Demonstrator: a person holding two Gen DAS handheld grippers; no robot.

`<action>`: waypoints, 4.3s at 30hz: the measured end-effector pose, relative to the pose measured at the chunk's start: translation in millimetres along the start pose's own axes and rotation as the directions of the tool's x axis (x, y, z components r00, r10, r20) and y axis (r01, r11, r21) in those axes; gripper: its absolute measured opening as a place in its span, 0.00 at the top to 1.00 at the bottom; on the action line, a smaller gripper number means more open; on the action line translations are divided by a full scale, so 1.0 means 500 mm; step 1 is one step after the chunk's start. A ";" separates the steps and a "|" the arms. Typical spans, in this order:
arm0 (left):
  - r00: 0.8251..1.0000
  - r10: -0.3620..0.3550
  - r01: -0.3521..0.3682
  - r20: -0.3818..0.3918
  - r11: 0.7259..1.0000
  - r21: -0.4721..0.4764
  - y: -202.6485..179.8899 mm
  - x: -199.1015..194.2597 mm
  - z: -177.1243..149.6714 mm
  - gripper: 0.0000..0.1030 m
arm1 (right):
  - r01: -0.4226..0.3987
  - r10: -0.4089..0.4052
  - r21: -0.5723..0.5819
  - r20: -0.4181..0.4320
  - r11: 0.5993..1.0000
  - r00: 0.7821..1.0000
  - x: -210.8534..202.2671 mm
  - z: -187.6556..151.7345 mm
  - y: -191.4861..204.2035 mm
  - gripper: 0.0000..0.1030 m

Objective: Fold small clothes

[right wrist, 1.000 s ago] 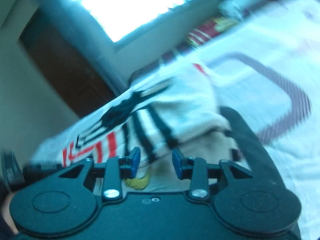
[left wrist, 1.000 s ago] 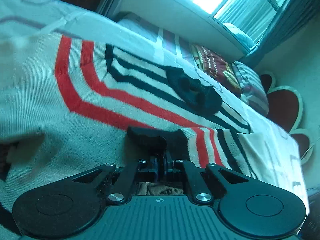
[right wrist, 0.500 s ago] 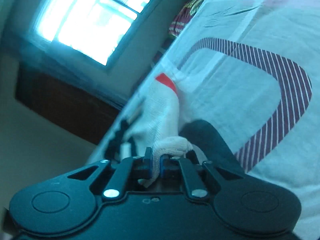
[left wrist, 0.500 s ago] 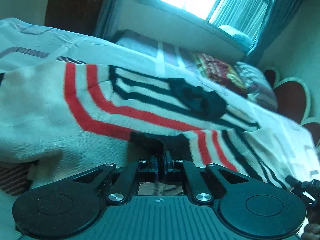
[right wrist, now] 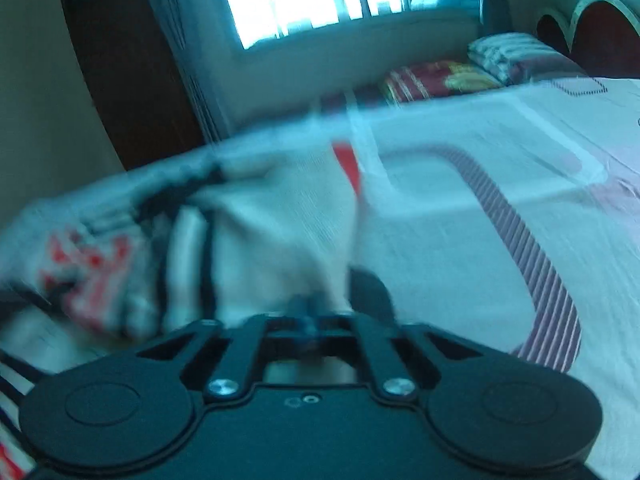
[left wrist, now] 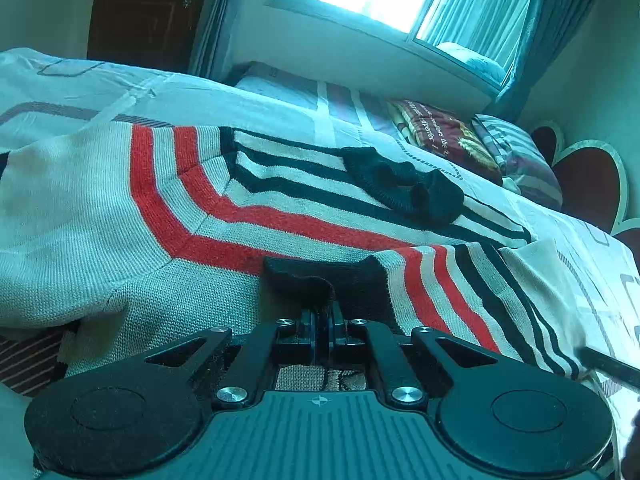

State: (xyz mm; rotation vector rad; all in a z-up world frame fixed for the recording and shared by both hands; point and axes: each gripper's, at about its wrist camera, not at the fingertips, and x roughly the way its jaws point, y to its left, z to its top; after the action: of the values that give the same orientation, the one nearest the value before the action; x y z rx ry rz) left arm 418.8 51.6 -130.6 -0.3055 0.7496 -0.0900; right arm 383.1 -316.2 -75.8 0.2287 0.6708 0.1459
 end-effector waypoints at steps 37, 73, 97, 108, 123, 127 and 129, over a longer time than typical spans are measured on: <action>0.993 -0.055 0.037 0.107 0.986 0.163 -0.194 0.030 0.025 0.62 | -0.173 0.174 -0.270 -0.020 0.947 0.985 0.134 0.132 0.056 0.83; 0.931 0.291 -0.152 0.220 0.857 -0.492 0.373 -0.264 -0.091 0.22 | -0.091 0.091 -0.069 -0.002 0.993 0.996 -0.013 0.055 0.074 0.76; 0.894 0.359 -0.030 0.267 0.643 -0.765 0.766 -0.253 -0.017 0.94 | 0.002 -0.002 0.053 0.010 0.999 1.000 -0.044 0.058 0.217 0.76; 0.887 -0.096 0.321 0.451 0.831 -0.455 0.354 -0.146 0.159 0.95 | -0.007 0.006 0.104 0.017 0.995 1.000 -0.045 0.048 0.164 0.76; 0.978 -0.209 0.211 0.029 0.973 -0.090 -0.179 0.149 0.033 0.90 | -0.064 0.049 0.228 0.072 0.971 0.996 -0.094 0.078 0.023 0.62; 0.961 -0.266 0.265 0.074 0.964 0.012 -0.188 0.008 0.013 0.48 | -0.136 0.123 0.268 0.066 0.954 0.990 -0.079 0.073 0.036 0.60; 0.962 -0.246 0.240 0.116 0.969 0.063 -0.134 -0.059 0.020 0.45 | -0.177 0.169 0.277 0.052 0.944 0.984 -0.058 0.068 0.057 0.60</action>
State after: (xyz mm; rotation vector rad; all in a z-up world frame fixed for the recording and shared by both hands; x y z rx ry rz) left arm 405.7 -4.3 -83.9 -0.3535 0.5844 -0.3189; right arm 380.3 -300.4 -25.1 0.5633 0.6426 0.2160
